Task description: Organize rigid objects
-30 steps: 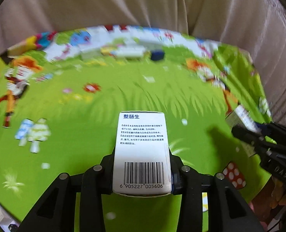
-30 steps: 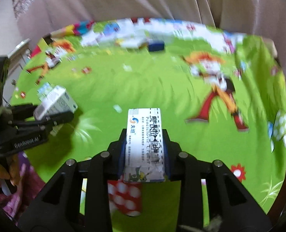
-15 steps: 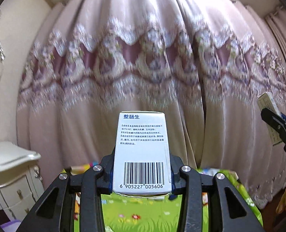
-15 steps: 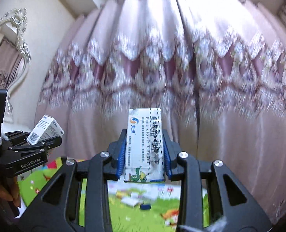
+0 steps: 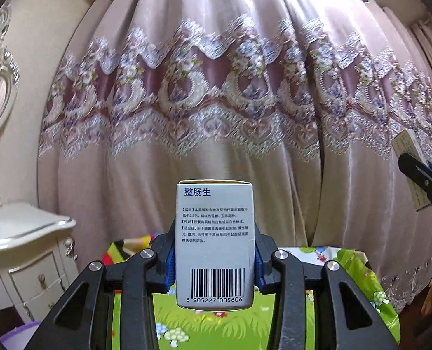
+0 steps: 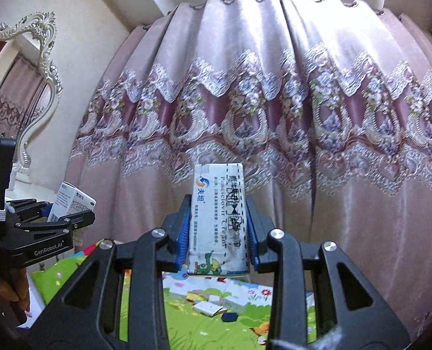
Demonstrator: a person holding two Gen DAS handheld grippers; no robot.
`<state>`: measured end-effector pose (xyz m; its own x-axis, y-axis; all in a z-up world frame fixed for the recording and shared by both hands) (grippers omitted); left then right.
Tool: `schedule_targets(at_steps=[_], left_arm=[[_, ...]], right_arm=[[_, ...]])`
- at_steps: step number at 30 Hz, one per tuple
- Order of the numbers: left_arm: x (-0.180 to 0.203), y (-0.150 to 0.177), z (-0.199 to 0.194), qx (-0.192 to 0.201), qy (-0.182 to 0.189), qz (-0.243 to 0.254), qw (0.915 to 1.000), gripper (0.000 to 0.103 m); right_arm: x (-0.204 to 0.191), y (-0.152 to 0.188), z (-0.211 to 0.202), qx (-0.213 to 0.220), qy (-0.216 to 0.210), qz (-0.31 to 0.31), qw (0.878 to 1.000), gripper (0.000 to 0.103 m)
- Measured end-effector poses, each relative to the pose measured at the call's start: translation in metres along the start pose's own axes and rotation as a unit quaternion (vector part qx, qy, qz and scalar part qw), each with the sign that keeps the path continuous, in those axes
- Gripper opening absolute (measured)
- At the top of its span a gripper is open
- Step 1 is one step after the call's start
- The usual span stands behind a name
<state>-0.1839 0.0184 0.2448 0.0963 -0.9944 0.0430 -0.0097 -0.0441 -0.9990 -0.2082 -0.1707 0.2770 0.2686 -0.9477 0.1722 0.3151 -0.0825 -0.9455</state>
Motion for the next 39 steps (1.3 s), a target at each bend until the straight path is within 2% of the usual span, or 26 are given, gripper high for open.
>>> schedule_targets(at_steps=[7, 13, 23, 27, 34, 39], left_arm=[[-0.038, 0.027, 0.002, -0.047, -0.017, -0.023, 0.9985, 0.041], [-0.066, 0.044, -0.004, -0.066, -0.033, -0.038, 0.9966, 0.041], [-0.128, 0.077, -0.024, -0.102, -0.09, -0.069, 0.9883, 0.041], [-0.149, 0.101, -0.032, -0.136, -0.107, -0.088, 0.981, 0.041], [-0.184, 0.141, -0.051, -0.184, -0.143, -0.115, 0.9657, 0.041], [-0.211, 0.173, -0.069, -0.213, -0.175, -0.14, 0.951, 0.041]], right_arm=[[-0.034, 0.018, 0.012, -0.037, -0.053, 0.008, 0.998, 0.037], [-0.072, 0.031, 0.019, -0.061, -0.104, 0.009, 0.993, 0.037], [-0.14, 0.061, 0.029, -0.109, -0.196, -0.002, 0.974, 0.037], [-0.17, 0.075, 0.03, -0.139, -0.245, -0.007, 0.96, 0.037], [-0.234, 0.102, 0.031, -0.191, -0.336, -0.028, 0.922, 0.037], [-0.271, 0.116, 0.031, -0.212, -0.381, -0.048, 0.899, 0.037]])
Point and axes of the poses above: each gripper's, at about its wrist camera, not at the fingertips, and z roughly the way its jaws point, x to its right, y to its underside, the point moved 8 cm from there along z, roughly the way its jaws point
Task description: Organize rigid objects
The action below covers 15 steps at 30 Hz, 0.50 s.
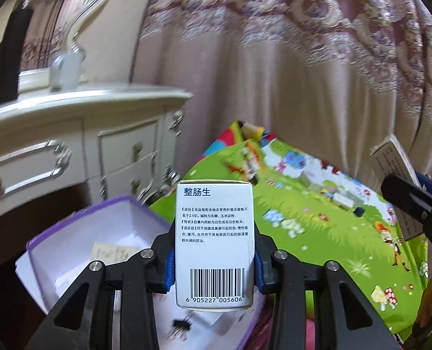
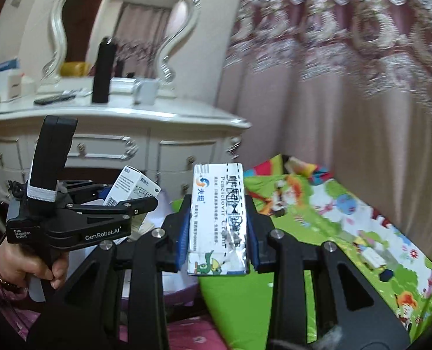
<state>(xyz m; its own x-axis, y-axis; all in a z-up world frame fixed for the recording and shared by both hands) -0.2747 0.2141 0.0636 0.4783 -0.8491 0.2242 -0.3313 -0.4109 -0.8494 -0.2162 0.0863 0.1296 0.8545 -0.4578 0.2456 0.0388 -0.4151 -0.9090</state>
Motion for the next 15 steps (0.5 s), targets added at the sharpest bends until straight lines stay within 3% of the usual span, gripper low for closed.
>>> schedule_targets(at_steps=[7, 11, 15], left_arm=[[-0.053, 0.026, 0.005, -0.033, -0.056, -0.048, 0.9967, 0.041], [-0.097, 0.038, 0.01, -0.065, -0.1, -0.109, 0.9868, 0.041], [-0.128, 0.051, 0.011, -0.09, -0.152, -0.13, 0.9756, 0.042]], right_arm=[[-0.046, 0.019, 0.054, -0.085, -0.095, -0.011, 0.992, 0.037], [-0.084, 0.043, 0.087, -0.145, -0.161, -0.014, 0.976, 0.037], [-0.114, 0.07, 0.108, -0.185, -0.203, -0.021, 0.961, 0.037]])
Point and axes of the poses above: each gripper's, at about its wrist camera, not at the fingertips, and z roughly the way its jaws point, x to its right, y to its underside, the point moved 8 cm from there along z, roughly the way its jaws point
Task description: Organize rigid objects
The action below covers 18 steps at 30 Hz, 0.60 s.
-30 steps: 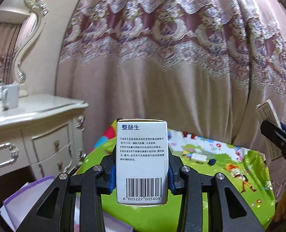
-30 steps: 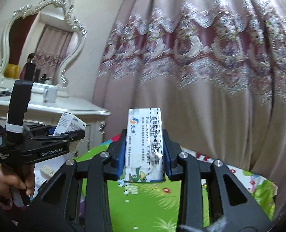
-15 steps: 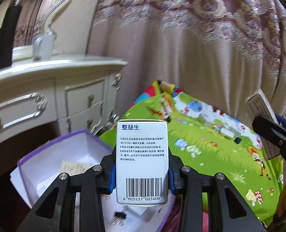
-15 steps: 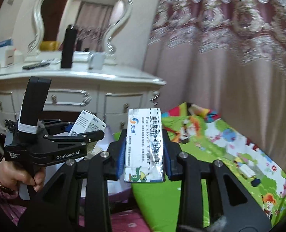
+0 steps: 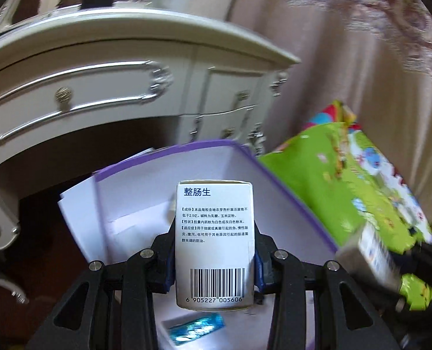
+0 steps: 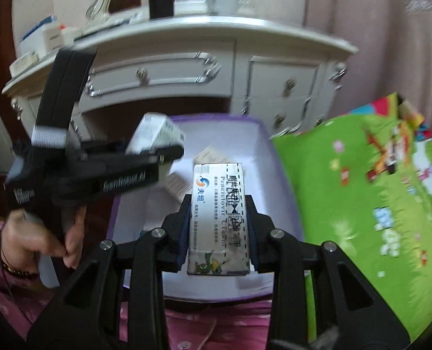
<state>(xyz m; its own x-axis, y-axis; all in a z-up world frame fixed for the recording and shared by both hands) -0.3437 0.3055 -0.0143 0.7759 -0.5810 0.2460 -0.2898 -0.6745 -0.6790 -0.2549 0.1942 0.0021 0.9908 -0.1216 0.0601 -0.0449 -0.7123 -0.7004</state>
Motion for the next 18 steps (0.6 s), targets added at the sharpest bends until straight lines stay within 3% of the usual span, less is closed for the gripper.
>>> schedule_targets(at_steps=[2, 4, 7, 9, 12, 15, 18], left_arm=[[-0.013, 0.002, 0.005, -0.008, -0.041, -0.011, 0.9991, 0.052], [-0.021, 0.003, 0.008, -0.016, -0.068, -0.027, 0.9972, 0.087], [-0.011, 0.002, 0.003, -0.007, -0.06, -0.038, 0.9975, 0.088], [0.008, 0.001, 0.0, -0.002, -0.046, -0.022, 0.9987, 0.088], [0.062, 0.005, 0.003, -0.009, 0.005, 0.032, 0.9994, 0.088], [0.145, 0.022, 0.014, -0.042, 0.082, 0.119, 0.9885, 0.088], [0.224, 0.046, 0.033, -0.084, 0.147, 0.195, 0.9659, 0.089]], right_arm=[[-0.006, 0.008, 0.01, -0.013, -0.028, 0.001, 1.0, 0.037], [-0.004, 0.014, 0.012, -0.013, -0.048, 0.016, 0.999, 0.049], [0.024, 0.022, -0.002, 0.014, -0.036, 0.058, 0.998, 0.068], [0.052, 0.028, -0.017, 0.036, -0.014, 0.09, 0.995, 0.072], [0.118, 0.052, -0.045, 0.056, 0.068, 0.143, 0.986, 0.074], [0.19, 0.101, -0.077, 0.051, 0.157, 0.205, 0.965, 0.077], [0.272, 0.17, -0.111, 0.019, 0.247, 0.289, 0.925, 0.077]])
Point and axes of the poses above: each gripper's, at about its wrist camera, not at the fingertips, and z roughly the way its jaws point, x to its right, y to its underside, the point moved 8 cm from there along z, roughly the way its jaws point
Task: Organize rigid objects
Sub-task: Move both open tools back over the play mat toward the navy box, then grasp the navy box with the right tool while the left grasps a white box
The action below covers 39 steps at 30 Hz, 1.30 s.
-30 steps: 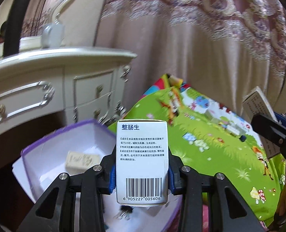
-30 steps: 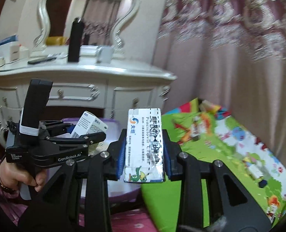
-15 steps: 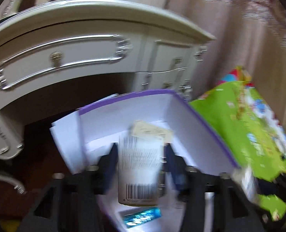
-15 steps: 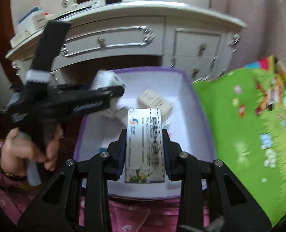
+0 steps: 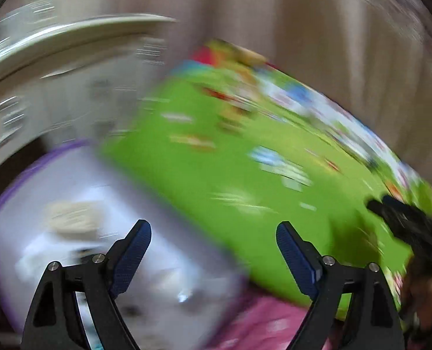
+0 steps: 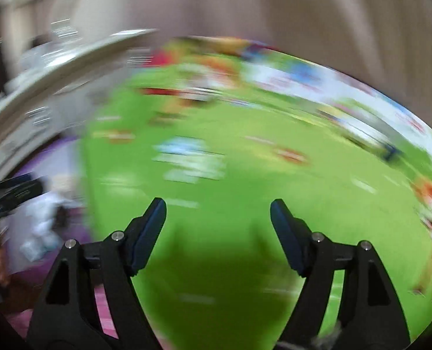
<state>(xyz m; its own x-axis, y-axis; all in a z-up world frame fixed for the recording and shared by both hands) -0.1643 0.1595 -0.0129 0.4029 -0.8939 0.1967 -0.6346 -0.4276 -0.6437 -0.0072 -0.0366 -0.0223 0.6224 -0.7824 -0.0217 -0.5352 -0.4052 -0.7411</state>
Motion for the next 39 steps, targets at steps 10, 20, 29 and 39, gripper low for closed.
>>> schedule_targets(at_steps=[10, 20, 29, 39], left_arm=[[0.171, -0.032, 0.145, -0.084, 0.052, 0.117, 0.9882, 0.093], [0.178, -0.031, 0.159, -0.055, 0.005, 0.149, 0.9873, 0.103], [0.178, -0.031, 0.159, -0.053, 0.004, 0.148, 0.9875, 0.103], [0.178, -0.031, 0.16, -0.057, 0.002, 0.149, 0.9871, 0.103]], right_arm=[[0.266, -0.002, 0.036, -0.014, 0.11, 0.301, 0.947, 0.077], [0.315, -0.061, 0.103, -0.011, 0.145, 0.411, 0.9, 0.077], [0.298, -0.049, 0.093, -0.032, 0.179, 0.292, 0.939, 0.059], [0.288, -0.059, 0.113, -0.06, 0.195, 0.196, 0.959, 0.041]])
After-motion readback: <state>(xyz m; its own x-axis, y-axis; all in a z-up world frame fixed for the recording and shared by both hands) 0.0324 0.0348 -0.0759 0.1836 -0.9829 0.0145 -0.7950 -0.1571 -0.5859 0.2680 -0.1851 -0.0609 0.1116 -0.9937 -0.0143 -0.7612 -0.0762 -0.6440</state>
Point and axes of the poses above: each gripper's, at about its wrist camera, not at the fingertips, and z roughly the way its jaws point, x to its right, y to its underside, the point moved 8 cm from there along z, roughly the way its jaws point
